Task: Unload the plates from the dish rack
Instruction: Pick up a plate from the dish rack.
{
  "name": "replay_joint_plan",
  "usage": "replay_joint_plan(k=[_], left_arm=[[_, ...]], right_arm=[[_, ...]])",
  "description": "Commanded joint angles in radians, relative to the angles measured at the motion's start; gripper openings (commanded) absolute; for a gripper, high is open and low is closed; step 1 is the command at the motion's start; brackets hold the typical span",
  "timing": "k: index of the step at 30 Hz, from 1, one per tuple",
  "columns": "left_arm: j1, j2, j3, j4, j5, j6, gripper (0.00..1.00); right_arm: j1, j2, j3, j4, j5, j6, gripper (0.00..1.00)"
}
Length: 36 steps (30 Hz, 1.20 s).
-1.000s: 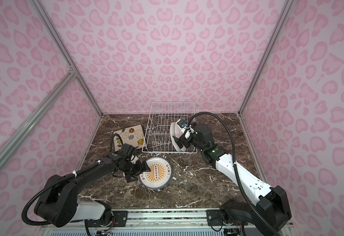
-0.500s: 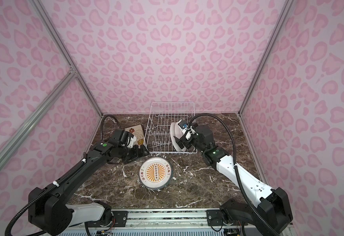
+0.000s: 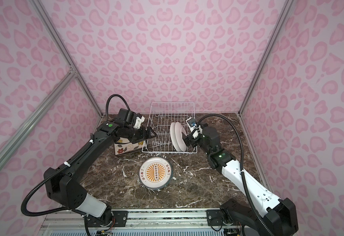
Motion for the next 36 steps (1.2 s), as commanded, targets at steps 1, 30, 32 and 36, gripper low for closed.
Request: replay_joint_plan(k=[1, 30, 32, 36], left_arm=[[-0.012, 0.047, 0.053, 0.048, 0.038, 0.008, 0.90], [-0.105, 0.455, 0.351, 0.138, 0.031, -0.034, 0.57], [-0.109, 0.468, 0.359, 0.141, 0.036, -0.035, 0.53], [-0.114, 0.494, 0.374, 0.144, 0.047, -0.043, 0.40]], right_arm=[[-0.022, -0.016, 0.003, -0.047, -0.001, 0.043, 0.99], [-0.097, 0.035, 0.048, -0.236, -0.296, 0.138, 0.99], [-0.099, 0.039, 0.051, -0.236, -0.309, 0.130, 0.99], [-0.101, 0.040, 0.043, -0.219, -0.312, 0.127, 0.99]])
